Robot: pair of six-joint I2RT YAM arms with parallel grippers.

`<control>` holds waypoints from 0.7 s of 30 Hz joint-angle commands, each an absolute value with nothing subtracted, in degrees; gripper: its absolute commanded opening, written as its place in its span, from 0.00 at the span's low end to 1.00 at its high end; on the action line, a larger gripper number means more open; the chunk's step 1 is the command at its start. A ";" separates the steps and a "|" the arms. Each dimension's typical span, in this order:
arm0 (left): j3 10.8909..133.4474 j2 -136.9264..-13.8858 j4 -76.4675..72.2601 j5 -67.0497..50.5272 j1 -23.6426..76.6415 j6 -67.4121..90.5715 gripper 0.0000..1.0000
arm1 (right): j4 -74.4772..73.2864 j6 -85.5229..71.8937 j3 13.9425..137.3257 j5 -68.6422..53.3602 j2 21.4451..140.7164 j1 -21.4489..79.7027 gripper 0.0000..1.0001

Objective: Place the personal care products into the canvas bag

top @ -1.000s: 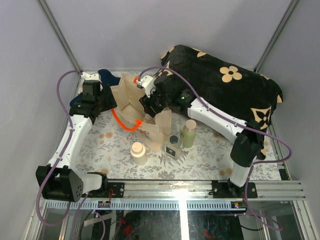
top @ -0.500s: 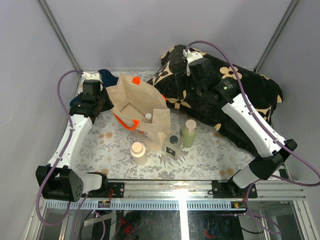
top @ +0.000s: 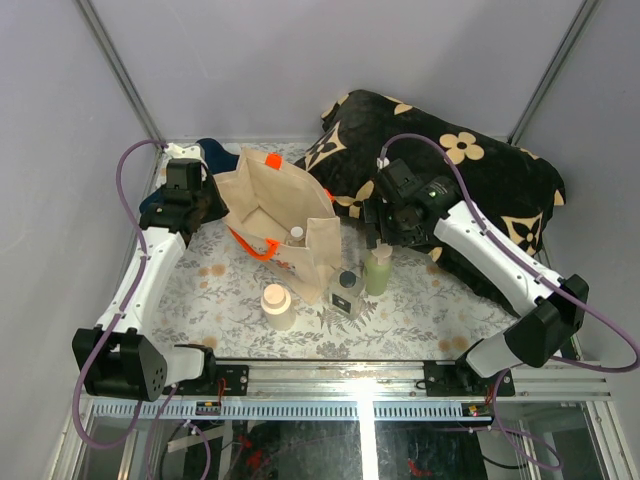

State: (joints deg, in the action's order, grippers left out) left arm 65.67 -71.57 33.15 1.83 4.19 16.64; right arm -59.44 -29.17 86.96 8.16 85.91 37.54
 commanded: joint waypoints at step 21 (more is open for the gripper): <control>68.02 -73.89 31.02 0.98 4.30 15.12 0.14 | -55.52 -27.43 83.75 4.48 90.86 37.22 0.68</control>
State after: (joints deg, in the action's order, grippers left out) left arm 66.59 -72.93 32.95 1.43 4.19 16.58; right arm -55.33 -29.54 81.28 3.51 90.00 37.47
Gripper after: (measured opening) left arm 0.153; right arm 0.677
